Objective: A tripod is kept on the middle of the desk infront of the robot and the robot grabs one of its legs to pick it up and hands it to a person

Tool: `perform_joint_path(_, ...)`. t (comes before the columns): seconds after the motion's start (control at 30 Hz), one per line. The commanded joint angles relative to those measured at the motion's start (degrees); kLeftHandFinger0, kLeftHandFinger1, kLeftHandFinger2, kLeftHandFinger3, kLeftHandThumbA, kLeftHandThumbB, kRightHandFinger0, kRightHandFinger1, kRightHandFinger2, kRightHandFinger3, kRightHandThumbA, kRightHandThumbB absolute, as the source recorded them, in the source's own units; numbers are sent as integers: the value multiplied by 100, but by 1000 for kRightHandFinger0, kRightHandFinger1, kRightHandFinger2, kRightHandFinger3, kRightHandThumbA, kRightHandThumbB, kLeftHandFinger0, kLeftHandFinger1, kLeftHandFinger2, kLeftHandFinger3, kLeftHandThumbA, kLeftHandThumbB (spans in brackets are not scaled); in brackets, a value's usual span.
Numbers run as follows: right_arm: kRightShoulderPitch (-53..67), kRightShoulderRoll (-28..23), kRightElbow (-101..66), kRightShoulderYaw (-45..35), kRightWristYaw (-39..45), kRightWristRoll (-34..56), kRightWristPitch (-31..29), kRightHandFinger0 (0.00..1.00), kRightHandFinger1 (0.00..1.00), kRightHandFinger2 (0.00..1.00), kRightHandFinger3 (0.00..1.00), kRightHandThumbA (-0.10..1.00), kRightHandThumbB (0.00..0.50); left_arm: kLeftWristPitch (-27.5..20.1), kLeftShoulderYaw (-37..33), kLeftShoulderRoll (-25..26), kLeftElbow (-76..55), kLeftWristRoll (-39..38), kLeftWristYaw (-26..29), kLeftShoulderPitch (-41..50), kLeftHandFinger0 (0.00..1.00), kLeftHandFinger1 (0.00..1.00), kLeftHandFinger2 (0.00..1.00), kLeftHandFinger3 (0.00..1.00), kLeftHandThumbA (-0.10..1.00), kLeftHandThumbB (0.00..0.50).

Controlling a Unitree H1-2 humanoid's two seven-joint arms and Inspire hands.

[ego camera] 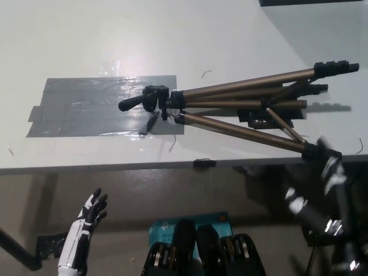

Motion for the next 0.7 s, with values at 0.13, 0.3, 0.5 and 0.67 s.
perform_joint_path(0.13,-2218,-1157,-177,398,333,-2959,1029,1000,1000,1000,1000,845,403,-48,-18,46,-273,13,-83,157,1000,1000,1000,1000,1000,103)
perform_joint_path(0.3,-2974,-1309,463,790,441,-3508,1527,1000,1000,1000,1000,864,445,-114,4,49,-210,-21,-87,121,1000,1000,1000,1000,1000,107)
perform_joint_path(0.5,-3699,-1423,1438,1335,677,-3894,2010,1000,1000,1000,1000,1000,498,-169,17,60,-183,-83,-121,122,1000,1000,1000,1000,1000,90)
perform_joint_path(0.67,-4073,-1446,1962,1738,752,-4106,2234,1000,1000,1000,1000,1000,500,-103,28,56,-202,-97,-124,96,1000,1000,1000,1000,1000,73)
